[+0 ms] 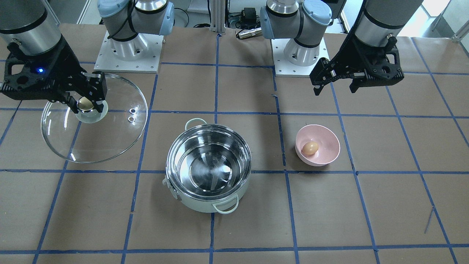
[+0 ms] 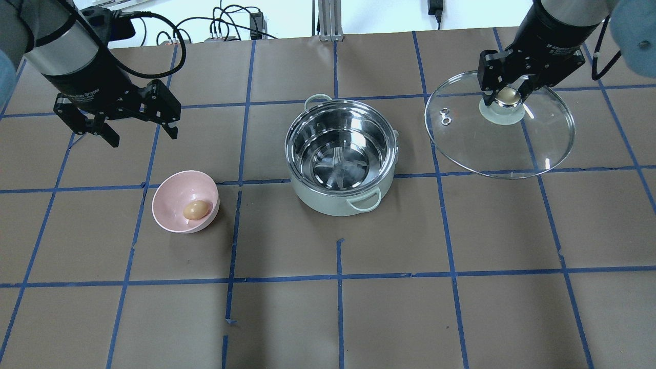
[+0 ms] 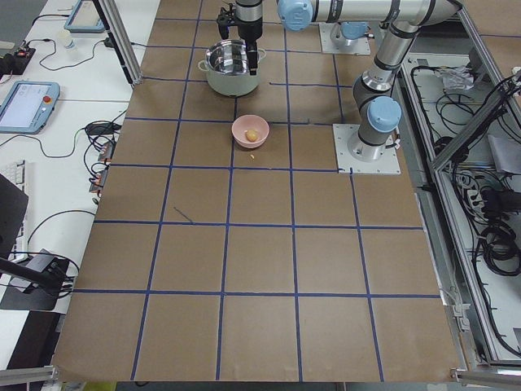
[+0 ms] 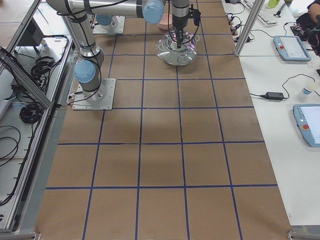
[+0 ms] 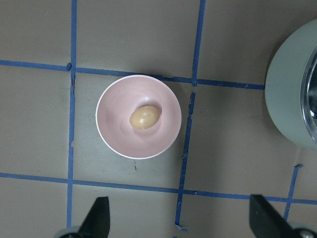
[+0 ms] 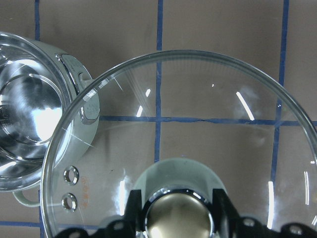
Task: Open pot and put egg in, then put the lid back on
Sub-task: 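Move the left gripper down over the egg in the pink bowl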
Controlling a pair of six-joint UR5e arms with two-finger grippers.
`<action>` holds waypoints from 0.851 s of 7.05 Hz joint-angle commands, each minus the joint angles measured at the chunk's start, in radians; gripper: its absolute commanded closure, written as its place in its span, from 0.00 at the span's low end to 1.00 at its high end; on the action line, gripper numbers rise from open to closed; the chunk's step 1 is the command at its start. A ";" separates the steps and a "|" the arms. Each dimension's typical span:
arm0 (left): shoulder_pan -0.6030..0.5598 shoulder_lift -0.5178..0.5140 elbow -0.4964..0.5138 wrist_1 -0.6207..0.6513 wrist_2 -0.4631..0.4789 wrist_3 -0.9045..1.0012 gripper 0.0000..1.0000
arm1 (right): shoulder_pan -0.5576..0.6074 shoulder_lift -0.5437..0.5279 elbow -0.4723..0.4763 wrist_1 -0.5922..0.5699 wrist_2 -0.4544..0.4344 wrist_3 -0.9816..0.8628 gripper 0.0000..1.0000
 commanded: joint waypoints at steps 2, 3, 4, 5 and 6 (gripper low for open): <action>0.007 -0.003 -0.020 0.002 0.001 0.004 0.00 | 0.006 -0.013 0.004 -0.005 -0.011 -0.011 0.79; 0.018 -0.029 -0.037 0.020 0.004 0.008 0.00 | 0.008 -0.039 0.033 -0.005 -0.009 -0.005 0.79; 0.039 -0.099 -0.082 0.143 0.002 0.014 0.00 | 0.006 -0.052 0.060 -0.007 -0.008 -0.005 0.79; 0.051 -0.153 -0.113 0.217 0.002 0.019 0.00 | 0.008 -0.058 0.062 -0.008 -0.009 -0.005 0.79; 0.076 -0.187 -0.133 0.243 0.002 0.034 0.00 | 0.006 -0.058 0.061 -0.008 -0.011 -0.005 0.79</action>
